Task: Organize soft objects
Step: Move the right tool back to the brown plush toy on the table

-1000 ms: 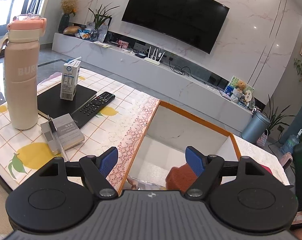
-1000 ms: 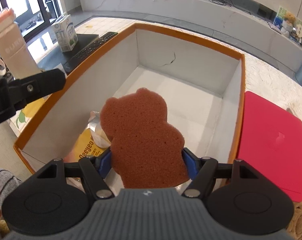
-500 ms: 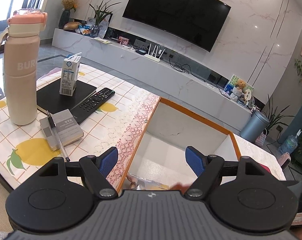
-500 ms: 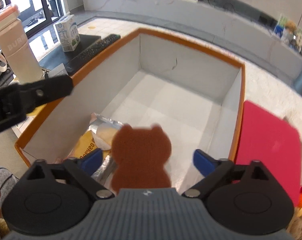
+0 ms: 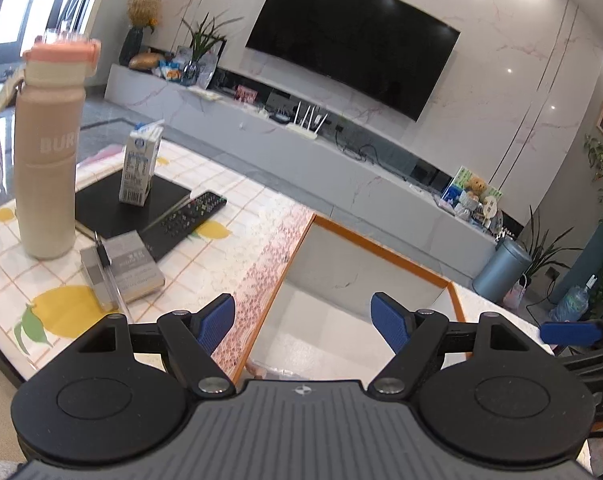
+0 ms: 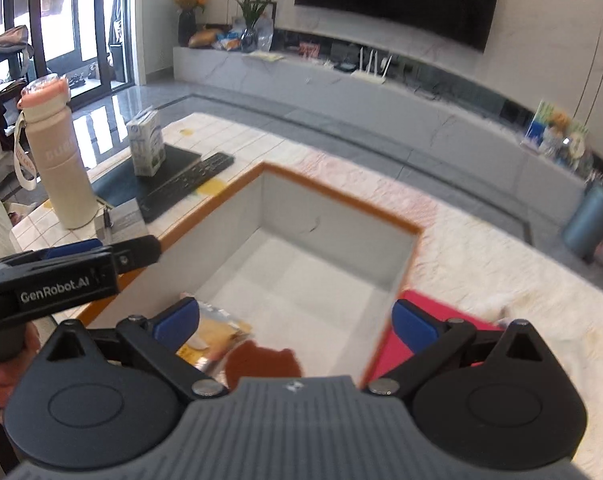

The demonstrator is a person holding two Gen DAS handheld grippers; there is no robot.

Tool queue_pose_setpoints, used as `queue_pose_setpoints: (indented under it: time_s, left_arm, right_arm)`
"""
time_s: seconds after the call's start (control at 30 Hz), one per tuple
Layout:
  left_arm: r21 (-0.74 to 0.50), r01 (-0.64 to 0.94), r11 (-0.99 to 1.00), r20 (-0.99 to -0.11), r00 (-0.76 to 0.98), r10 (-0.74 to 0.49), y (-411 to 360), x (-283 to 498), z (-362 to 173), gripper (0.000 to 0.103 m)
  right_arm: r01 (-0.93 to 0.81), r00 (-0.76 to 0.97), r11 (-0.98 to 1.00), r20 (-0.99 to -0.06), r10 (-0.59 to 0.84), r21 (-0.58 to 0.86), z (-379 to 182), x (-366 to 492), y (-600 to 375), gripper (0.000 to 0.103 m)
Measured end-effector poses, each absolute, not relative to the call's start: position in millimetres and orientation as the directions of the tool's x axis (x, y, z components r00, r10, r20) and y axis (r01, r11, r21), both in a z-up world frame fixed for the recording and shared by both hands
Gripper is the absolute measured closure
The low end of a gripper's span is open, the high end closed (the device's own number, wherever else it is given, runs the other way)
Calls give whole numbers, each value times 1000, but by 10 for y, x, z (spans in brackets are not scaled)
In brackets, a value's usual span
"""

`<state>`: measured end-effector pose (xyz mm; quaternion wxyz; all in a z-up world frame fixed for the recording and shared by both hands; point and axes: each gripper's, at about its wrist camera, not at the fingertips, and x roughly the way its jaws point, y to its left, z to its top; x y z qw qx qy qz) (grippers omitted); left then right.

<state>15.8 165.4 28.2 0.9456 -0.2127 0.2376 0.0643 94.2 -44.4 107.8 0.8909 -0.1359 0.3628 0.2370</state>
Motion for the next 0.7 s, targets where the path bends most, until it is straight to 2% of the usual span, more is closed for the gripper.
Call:
queue_pose_setpoints:
  time_s: [0.13,0.3,0.6,0.7]
  left_arm:
    - [-408,-266,874,-432,899,72,1622,51,385,12]
    - [-389,-236,891,-406,911,65,1510,9,522,12]
    - [-339,-149,929,-382,924,9,1060,49,811,12]
    - [-306,-113,945,-382,924,-13,846,80,873,12]
  right_arm:
    - [-482,658,874,-685,313,-63,1323,895,-708,3]
    - [-432,696,901,-651,302,-44,1667,783,-1158,3]
    - [-264,792,955,-596,133,-137,2054,489,-2212,3]
    - [-173,808,977,-586,67,-127,2079,415,-2657,3]
